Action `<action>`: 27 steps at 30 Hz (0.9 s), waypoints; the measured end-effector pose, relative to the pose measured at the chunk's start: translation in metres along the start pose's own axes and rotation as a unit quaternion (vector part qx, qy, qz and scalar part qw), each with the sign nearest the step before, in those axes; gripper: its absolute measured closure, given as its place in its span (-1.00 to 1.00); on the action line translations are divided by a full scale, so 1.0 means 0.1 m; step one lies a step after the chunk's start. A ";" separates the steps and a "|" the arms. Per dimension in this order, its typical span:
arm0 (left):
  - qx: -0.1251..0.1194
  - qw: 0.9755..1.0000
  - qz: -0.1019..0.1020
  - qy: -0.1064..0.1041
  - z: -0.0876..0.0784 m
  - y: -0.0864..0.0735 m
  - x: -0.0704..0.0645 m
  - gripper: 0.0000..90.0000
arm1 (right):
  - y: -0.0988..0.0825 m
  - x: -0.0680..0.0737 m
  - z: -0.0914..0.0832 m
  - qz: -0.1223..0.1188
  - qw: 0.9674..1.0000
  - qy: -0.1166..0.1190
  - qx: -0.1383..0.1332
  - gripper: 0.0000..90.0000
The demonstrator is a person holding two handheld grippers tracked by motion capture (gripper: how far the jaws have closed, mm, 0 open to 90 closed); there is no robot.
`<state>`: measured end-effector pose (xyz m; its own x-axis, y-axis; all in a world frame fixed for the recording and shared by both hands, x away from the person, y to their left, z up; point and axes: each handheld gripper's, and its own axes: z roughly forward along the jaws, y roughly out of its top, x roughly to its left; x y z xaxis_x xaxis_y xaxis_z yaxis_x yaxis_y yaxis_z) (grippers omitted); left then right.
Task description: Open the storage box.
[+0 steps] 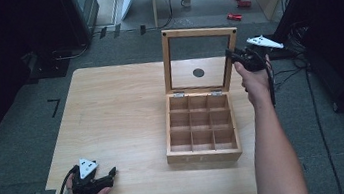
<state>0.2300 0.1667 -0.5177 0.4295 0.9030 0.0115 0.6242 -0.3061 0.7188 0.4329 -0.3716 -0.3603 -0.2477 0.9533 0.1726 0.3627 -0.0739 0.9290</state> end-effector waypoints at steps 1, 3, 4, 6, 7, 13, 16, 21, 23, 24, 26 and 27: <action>0.000 1.000 0.000 0.000 0.00 0.00 0.00 -0.50 | 0.00 0.00 0.01 0.002 1.000 -0.002 -0.001 0.50; 0.000 1.000 0.000 0.000 0.00 0.00 0.00 -0.50 | 0.00 0.01 0.02 0.003 1.000 -0.005 -0.002 0.50; 0.000 1.000 0.001 0.000 0.00 0.00 0.00 -0.50 | 0.00 0.01 0.03 0.004 1.000 -0.006 -0.001 0.50; 0.000 1.000 0.001 0.000 0.00 0.00 0.00 -0.50 | 0.00 0.01 0.03 0.005 1.000 -0.008 -0.002 0.49; 0.000 1.000 0.001 0.000 0.00 0.00 0.00 -0.50 | -0.01 0.01 0.03 0.006 1.000 -0.008 -0.002 0.49; 0.000 1.000 0.001 0.000 0.00 0.00 0.00 -0.50 | -0.01 0.03 0.03 0.004 1.000 -0.015 -0.004 0.48; 0.000 1.000 0.001 0.000 0.00 0.00 0.00 -0.50 | -0.01 0.05 0.00 0.001 1.000 -0.019 -0.001 0.29; 0.000 1.000 0.001 0.000 0.00 0.00 0.00 -0.50 | -0.01 0.09 -0.12 0.006 1.000 -0.013 0.003 -0.12; 0.000 1.000 0.001 0.000 0.00 0.00 0.00 -0.50 | -0.02 0.10 -0.19 0.010 1.000 -0.018 0.003 -0.34; 0.001 1.000 0.001 0.000 0.00 0.00 0.00 -0.50 | -0.02 0.10 -0.23 0.010 1.000 -0.022 0.008 -0.46; 0.001 1.000 0.001 0.000 0.00 0.00 0.00 -0.50 | -0.04 0.10 -0.30 0.002 1.000 -0.024 0.014 -0.59; 0.001 1.000 0.002 0.000 0.00 0.00 0.00 -0.50 | -0.06 0.11 -0.34 -0.002 1.000 -0.025 0.016 -0.64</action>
<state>0.2300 0.1667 -0.5176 0.4320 0.9018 0.0145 0.6241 -0.3105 0.7170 0.3974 -0.3711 -0.3524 -0.2039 0.9671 0.1520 0.3905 -0.0620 0.9185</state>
